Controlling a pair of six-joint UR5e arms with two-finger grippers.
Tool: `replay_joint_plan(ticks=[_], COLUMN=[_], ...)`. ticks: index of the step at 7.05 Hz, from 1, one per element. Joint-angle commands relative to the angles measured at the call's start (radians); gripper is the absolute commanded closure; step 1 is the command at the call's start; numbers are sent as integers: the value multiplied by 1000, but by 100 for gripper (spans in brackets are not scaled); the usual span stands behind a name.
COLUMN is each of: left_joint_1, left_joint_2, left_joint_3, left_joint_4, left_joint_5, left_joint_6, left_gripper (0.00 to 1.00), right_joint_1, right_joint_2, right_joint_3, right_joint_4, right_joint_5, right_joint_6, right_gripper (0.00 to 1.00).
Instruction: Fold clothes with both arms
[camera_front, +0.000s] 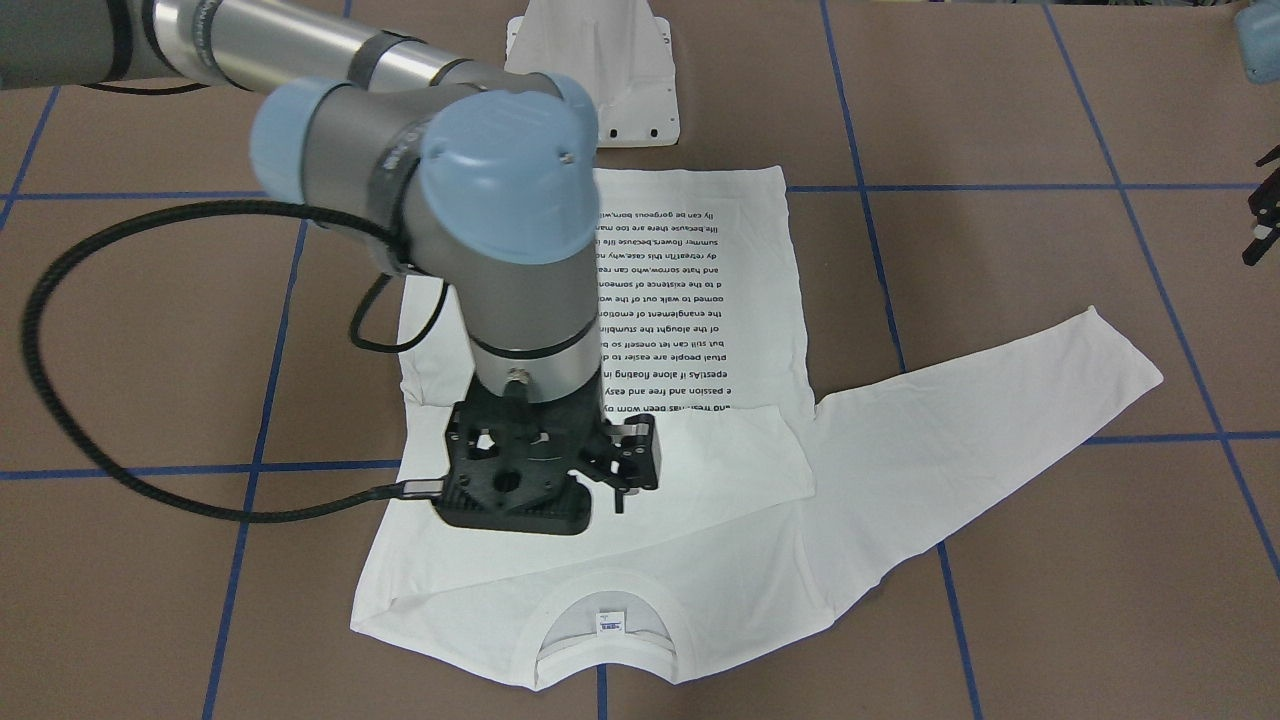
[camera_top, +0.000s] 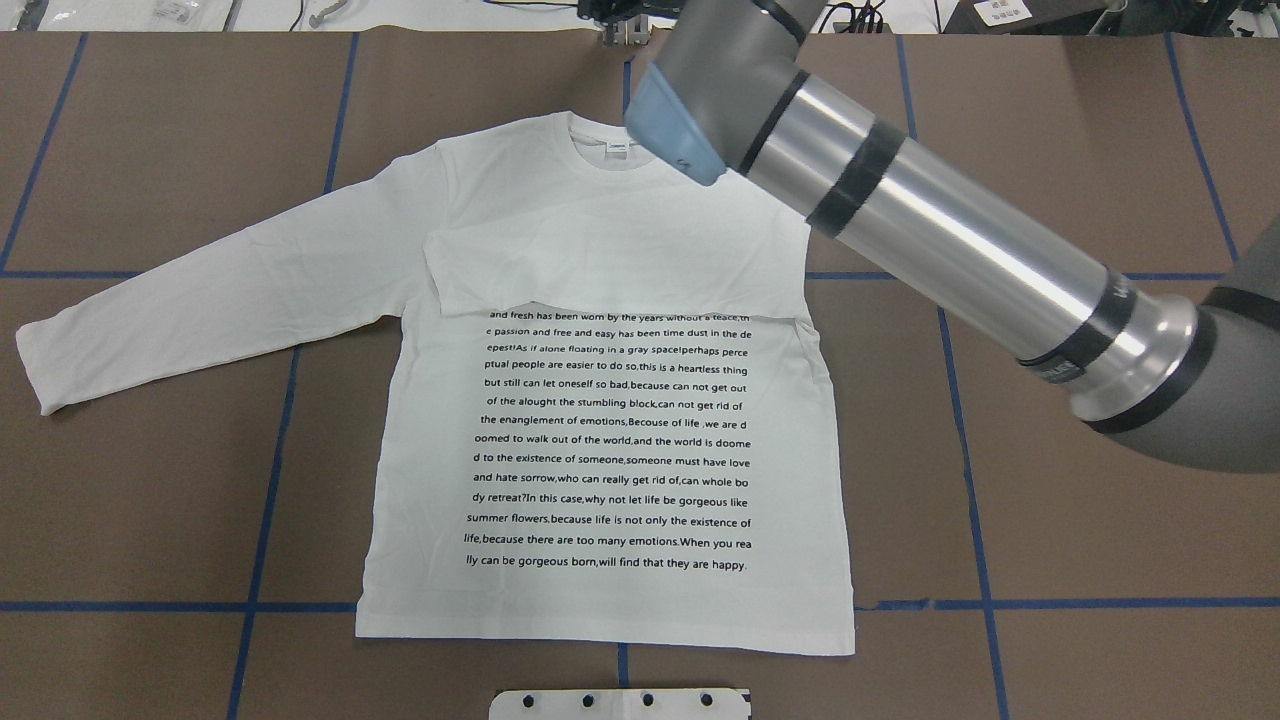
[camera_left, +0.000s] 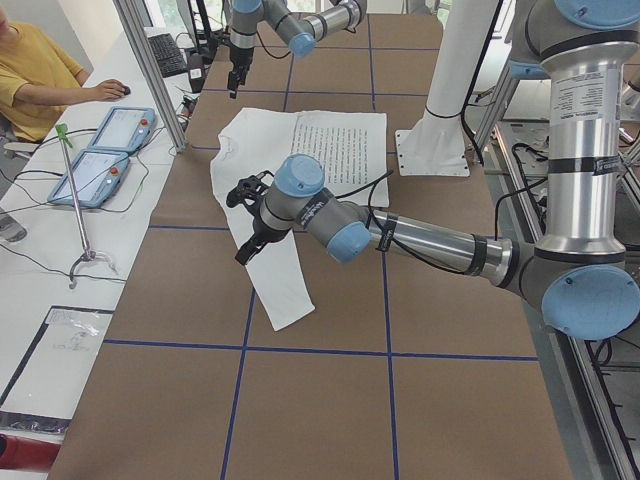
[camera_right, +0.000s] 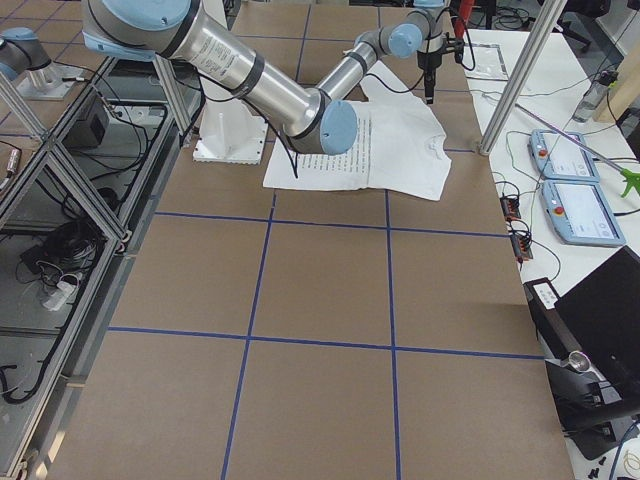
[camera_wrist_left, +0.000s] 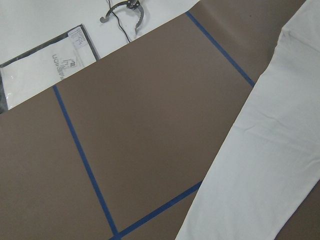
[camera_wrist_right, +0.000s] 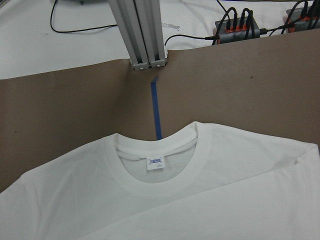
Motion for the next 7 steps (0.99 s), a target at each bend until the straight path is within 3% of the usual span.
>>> replay_joint_plan(ticks=[1,2,4,7], left_joint_1=[84,149,188,331], left_joint_2=[82,87,95,95], left_joint_3=[39,115,236,298], left_joint_4=[-96,-185,-345,-418], left_joint_5=[69,83,85,136], left_joint_6=[-2,-5,-11,-11], left_gripper=[0,0,0,0], right_joint_1=[116,162,219,240], right_joint_2=[-287,-418,-637,-843], right_joint_3=[250,344,490,607], right_joint_4=[-1,-1,-3,7], right_joint_5=[113,180,210,261], right_joint_6=[-252,-335,-452,-480], right_gripper=[0,0,0,0])
